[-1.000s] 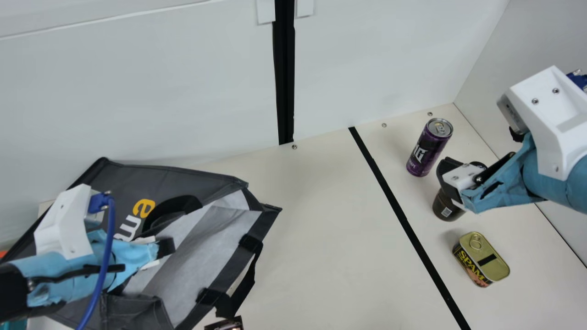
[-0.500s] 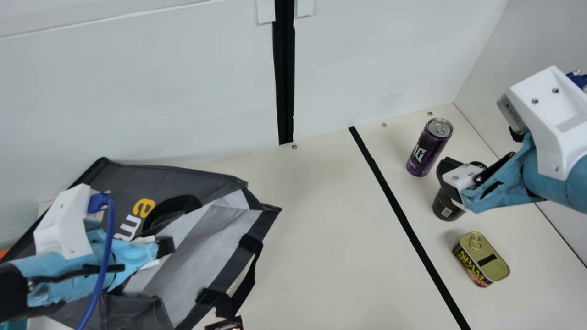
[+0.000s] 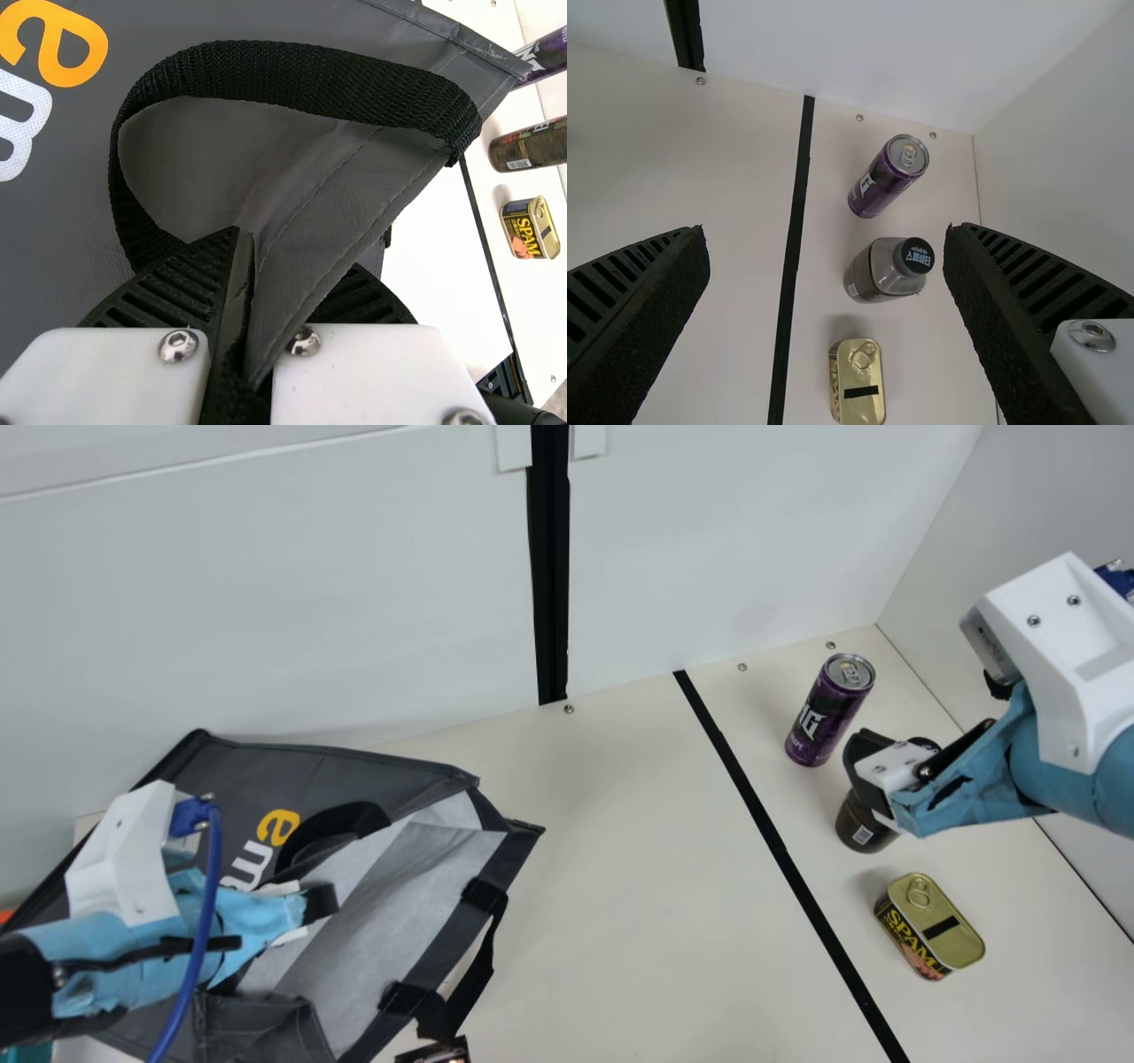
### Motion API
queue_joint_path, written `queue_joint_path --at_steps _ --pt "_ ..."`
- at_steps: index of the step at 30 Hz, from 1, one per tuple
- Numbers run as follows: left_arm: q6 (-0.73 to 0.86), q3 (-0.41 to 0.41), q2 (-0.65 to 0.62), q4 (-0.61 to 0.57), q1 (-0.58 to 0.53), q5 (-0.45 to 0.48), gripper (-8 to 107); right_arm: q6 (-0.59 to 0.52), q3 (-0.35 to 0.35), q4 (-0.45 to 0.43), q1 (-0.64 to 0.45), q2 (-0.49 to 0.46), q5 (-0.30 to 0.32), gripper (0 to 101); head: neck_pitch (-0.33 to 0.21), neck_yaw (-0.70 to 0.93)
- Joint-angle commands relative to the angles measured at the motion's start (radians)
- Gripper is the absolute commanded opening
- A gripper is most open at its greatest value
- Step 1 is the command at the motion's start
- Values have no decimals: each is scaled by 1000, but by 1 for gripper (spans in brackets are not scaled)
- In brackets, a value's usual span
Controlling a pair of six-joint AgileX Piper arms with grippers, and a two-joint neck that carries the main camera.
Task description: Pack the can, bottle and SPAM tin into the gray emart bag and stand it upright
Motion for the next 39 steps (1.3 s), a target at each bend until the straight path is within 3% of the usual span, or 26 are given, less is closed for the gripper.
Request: queue_joint_path --at_steps 1,17,39 --pt "0 0 0 0 0 0 -8 25 8 -23 22 -7 0 95 -23 -1" --pt "0 0 0 0 0 0 -8 92 -34 -129 78 67 -12 95 -23 -1" --pt "0 0 0 0 0 0 -8 53 -100 -76 -44 231 -10 95 -23 -1"
